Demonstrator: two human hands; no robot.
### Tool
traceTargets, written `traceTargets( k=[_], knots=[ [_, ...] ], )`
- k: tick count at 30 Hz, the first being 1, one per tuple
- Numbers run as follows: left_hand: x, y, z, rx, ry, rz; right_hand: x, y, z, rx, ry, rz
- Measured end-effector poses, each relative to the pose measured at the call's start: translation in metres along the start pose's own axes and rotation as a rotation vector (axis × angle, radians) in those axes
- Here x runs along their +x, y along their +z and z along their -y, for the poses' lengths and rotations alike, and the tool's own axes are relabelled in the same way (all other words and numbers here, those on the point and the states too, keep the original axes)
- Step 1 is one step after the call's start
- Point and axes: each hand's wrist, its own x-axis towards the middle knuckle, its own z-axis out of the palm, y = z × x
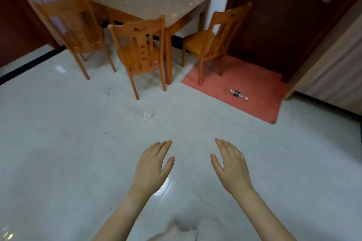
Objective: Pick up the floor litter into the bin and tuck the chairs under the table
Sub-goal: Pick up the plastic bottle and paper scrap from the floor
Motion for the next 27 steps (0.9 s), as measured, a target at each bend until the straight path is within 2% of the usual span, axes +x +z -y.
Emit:
traceTargets(
  k=[8, 14, 19, 27],
  knots=[
    [0.097, 0.035, -0.046, -0.015, 0.213, 0.120, 0.011, -0.028, -0.061, 0.006, 0.248, -0.143],
    [0.191, 0.083, -0.106, 0.001, 0.337, 0.194, 0.064, -0.054, -0.141, 0.012, 0.340, -0.173],
    [0.284, 0.127, -0.165, 0.019, 0.334, 0.227, 0.136, -0.095, -0.223, 0.025, 0.364, -0.160],
    [0.432, 0.155, -0.247, 0.010, 0.282, 0.143, 0.271, -0.170, -0.325, -0.014, 0.293, -0.151]
  ],
)
